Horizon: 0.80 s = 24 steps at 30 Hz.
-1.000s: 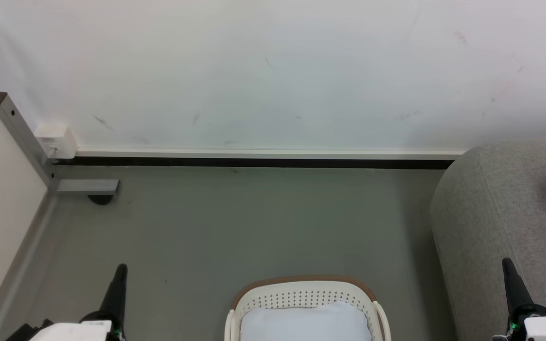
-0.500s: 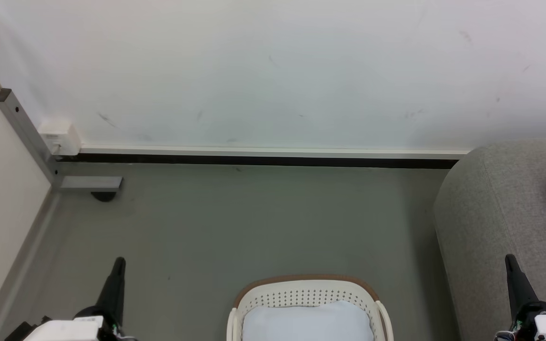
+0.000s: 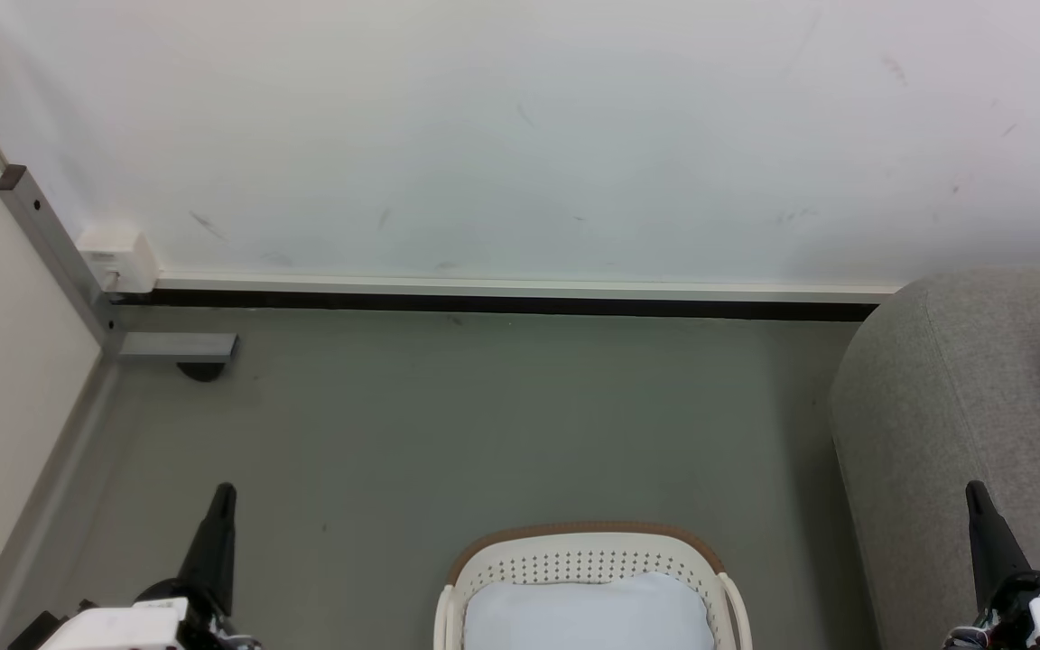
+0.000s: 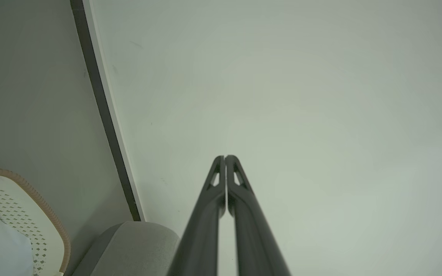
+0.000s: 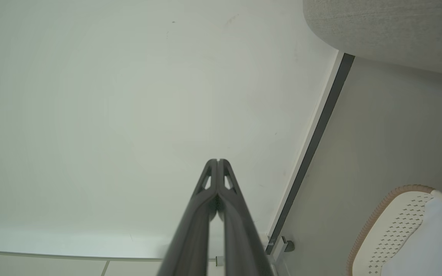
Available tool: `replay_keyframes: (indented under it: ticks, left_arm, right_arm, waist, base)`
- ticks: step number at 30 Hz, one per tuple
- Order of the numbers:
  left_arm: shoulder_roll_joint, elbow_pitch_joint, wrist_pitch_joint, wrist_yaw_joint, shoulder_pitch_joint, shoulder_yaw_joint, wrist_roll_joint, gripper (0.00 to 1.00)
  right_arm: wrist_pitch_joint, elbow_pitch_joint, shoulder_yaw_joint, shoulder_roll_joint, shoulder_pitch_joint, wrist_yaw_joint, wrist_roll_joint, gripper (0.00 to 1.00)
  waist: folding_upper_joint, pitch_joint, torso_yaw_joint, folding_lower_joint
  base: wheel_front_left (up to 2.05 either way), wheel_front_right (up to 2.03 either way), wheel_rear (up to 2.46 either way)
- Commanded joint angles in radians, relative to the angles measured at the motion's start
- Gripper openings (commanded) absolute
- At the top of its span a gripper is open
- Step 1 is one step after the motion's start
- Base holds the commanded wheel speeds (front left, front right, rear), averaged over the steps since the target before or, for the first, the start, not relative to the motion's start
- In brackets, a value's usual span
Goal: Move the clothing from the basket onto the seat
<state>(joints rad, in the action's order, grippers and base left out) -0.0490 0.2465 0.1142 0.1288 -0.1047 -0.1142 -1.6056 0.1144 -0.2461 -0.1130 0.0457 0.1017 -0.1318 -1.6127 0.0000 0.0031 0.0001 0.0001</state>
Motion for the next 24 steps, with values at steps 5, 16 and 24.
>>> replay_keyframes:
  ticks: [5, 16, 24]
  left_arm:
    - [-0.002, -0.003, 0.004, 0.005, -0.009, -0.002, -0.013, 0.0]
    - [-0.002, -0.003, 0.004, 0.005, -0.008, -0.002, -0.013, 0.0]
    - [-0.002, -0.003, 0.004, 0.005, -0.008, -0.002, -0.013, 0.0]
  right_arm:
    - [0.003, 0.005, -0.004, 0.008, 0.012, 0.002, -0.001, 0.0]
    - [0.003, 0.005, -0.004, 0.008, 0.012, 0.002, -0.001, 0.0]
    - [0.003, 0.005, -0.004, 0.008, 0.012, 0.002, -0.001, 0.0]
  waist:
    - [0.0, 0.0, 0.0, -0.0001]
    - [0.0, 0.0, 0.0, -0.0001]
    - [0.0, 0.0, 0.0, -0.0001]
  base:
    - [0.0, 0.0, 0.0]
    - [0.0, 0.0, 0.0]
    - [0.0, 0.0, 0.0]
